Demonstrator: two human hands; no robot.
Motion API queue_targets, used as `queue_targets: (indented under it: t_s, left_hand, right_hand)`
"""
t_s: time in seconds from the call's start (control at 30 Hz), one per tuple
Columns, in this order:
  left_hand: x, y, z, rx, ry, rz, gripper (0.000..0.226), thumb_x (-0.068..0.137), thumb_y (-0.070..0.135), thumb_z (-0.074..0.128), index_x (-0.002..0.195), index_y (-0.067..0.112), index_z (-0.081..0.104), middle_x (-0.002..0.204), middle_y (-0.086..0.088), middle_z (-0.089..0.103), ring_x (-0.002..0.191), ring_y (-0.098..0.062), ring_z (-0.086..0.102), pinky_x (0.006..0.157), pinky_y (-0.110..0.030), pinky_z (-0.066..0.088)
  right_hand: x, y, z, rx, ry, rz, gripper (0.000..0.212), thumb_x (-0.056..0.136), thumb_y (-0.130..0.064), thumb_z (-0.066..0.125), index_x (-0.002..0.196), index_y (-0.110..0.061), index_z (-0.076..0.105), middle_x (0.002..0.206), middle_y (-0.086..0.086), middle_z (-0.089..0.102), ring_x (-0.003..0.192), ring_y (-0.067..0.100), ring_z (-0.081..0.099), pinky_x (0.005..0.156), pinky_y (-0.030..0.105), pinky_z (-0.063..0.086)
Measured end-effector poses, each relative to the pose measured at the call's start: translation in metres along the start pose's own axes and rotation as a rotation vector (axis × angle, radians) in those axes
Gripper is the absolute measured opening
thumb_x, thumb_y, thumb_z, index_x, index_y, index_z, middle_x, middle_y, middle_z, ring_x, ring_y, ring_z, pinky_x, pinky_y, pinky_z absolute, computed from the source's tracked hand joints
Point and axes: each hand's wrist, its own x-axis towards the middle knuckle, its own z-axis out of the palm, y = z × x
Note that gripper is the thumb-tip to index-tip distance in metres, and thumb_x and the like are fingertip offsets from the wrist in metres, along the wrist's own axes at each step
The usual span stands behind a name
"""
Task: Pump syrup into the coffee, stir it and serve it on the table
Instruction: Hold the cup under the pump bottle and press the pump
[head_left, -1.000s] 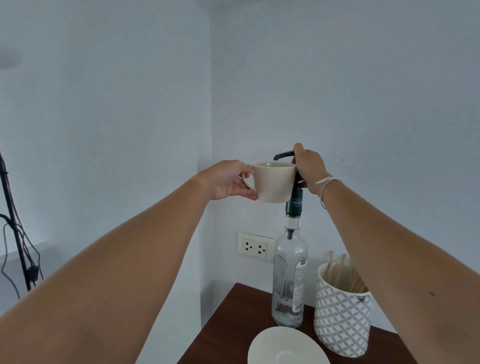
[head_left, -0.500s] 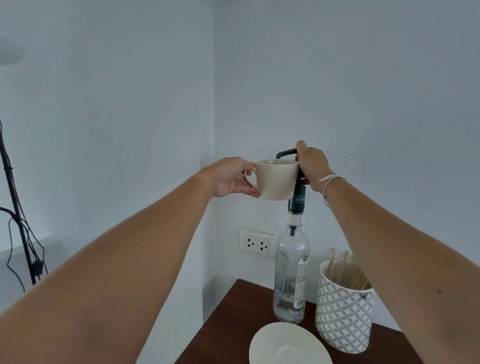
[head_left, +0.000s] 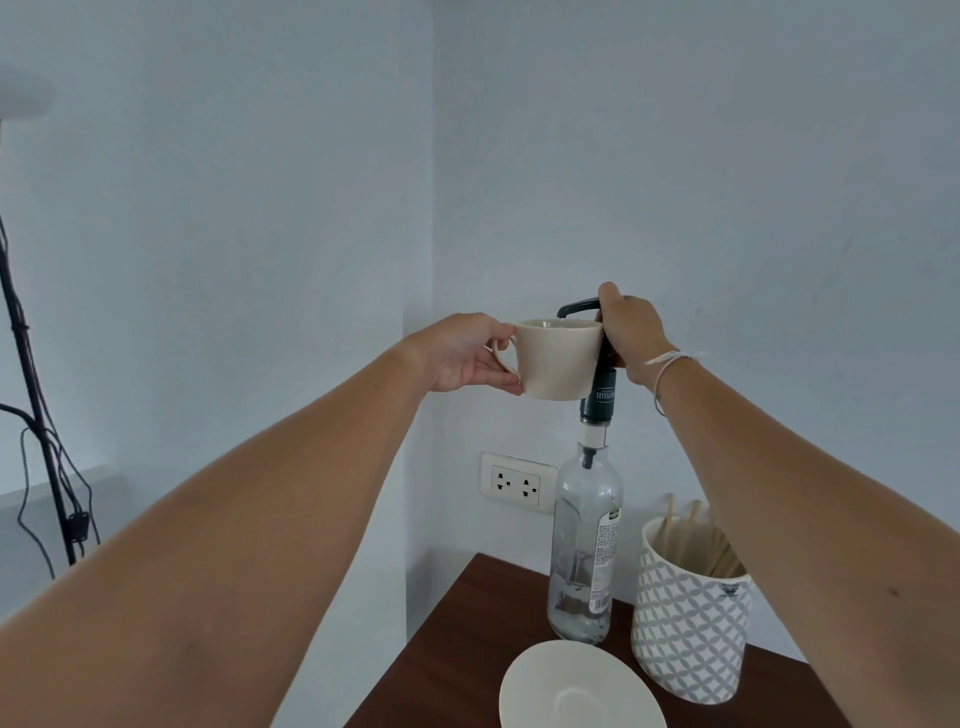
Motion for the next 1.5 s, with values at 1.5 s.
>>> queue_targets:
  t_s: [1.5]
  left_hand:
    - [-0.004, -0.008, 0.003, -0.006, 0.005, -0.033, 0.028, 0.097, 0.017, 0.045, 0.071, 0.008, 0.042, 0.084, -0.032, 0.058, 0.075, -0.040, 0.065, 0.062, -0.025, 0.058]
  right_hand:
    - [-0.003, -0.001, -0.004, 0.018, -0.071, 0.071, 0.033, 0.083, -0.034, 0.035, 0.059, -0.013, 0.044, 0.066, 0.000, 0.043, 0.061, 0.019, 0.037, 0.066, 0.032, 0.033]
